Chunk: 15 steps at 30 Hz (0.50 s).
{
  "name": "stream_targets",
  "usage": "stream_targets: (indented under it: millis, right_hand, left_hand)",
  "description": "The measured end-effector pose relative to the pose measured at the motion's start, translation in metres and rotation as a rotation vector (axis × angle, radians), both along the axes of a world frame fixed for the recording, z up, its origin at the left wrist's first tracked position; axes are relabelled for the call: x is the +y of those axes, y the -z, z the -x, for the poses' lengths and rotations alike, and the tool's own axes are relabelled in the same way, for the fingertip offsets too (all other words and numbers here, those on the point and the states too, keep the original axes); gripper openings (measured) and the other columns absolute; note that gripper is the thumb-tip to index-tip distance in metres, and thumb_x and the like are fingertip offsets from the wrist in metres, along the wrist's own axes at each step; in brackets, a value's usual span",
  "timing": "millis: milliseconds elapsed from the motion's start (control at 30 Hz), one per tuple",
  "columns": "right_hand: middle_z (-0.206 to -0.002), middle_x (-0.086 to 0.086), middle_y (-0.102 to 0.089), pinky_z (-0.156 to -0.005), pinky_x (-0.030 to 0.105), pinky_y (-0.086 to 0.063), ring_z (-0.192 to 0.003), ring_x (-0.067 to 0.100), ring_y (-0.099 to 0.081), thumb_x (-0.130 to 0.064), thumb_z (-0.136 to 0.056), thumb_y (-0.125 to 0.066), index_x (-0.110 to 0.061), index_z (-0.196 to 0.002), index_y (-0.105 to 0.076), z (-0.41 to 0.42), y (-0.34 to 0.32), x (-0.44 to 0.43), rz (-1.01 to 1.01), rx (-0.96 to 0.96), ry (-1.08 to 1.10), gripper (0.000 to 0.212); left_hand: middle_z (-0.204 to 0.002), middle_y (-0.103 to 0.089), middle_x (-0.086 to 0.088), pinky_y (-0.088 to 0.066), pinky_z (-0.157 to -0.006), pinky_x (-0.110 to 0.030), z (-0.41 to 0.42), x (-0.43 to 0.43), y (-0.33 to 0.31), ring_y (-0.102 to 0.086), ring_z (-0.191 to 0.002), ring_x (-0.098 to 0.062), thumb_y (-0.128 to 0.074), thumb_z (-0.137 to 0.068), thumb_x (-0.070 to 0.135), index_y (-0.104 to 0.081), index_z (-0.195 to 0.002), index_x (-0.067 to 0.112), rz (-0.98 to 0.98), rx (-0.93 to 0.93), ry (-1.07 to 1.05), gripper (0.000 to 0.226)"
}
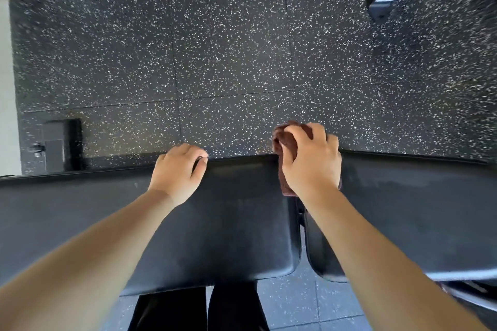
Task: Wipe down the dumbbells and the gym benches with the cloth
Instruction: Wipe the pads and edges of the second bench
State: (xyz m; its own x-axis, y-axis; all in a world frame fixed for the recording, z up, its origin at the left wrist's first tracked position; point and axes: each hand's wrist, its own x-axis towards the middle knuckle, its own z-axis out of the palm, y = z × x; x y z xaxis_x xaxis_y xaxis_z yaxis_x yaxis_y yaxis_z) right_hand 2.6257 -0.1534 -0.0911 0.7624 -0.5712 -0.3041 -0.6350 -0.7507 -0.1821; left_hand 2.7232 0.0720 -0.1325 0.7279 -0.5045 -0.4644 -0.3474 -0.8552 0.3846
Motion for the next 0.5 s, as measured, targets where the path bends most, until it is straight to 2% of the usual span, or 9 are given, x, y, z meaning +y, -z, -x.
stream_targets:
  millis: [100,200,300,500]
  right_hand:
    - [-0.13,0.006,-0.043,-0.087,0.049,-0.041,-0.112,0.036,-0.04,-0.037,-0.089,-0.054,-0.031,-0.122,-0.051,0.006,-0.01,-0.036,0.102,0.18,-0.075,0.034]
    - [-0.134,0.007,-0.04,-0.092,0.049,-0.039,-0.119,0.035,-0.038,-0.04,-0.091,-0.049,-0.031,-0.126,-0.046,0.02,-0.009,-0.061,0.072,0.338,-0.149,0.036]
    - [-0.131,0.006,-0.042,-0.089,0.049,-0.04,-0.116,0.035,-0.039,-0.04,-0.09,-0.05,-0.03,-0.124,-0.048,0.036,-0.015,-0.082,0.068,0.279,-0.096,0.036]
    - [-0.125,0.008,-0.046,-0.083,0.049,-0.042,-0.111,0.038,-0.041,-0.042,-0.089,-0.052,-0.028,-0.119,-0.053,0.085,-0.043,-0.149,0.189,0.207,0.072,0.032]
  left_hand:
    - [-0.107,-0.062,0.001,-0.042,-0.089,-0.042,0.014,-0.039,-0.014,-0.054,-0.102,-0.025,-0.043,-0.094,0.025,-0.062,-0.105,0.018,0.048,0.045,0.081,0.024]
    - [-0.108,-0.062,0.002,-0.043,-0.09,-0.043,0.026,-0.075,-0.027,-0.055,-0.103,-0.023,-0.04,-0.095,0.026,-0.062,-0.107,0.019,0.093,0.082,0.145,0.026]
    - [-0.107,-0.063,0.002,-0.044,-0.089,-0.043,0.034,-0.102,-0.042,-0.056,-0.1,-0.022,-0.04,-0.096,0.027,-0.062,-0.107,0.018,0.128,0.081,0.22,0.027]
    - [-0.108,-0.064,0.003,-0.046,-0.087,-0.041,0.043,-0.126,-0.063,-0.057,-0.101,-0.02,-0.039,-0.096,0.027,-0.062,-0.108,0.019,0.107,0.077,0.332,0.028]
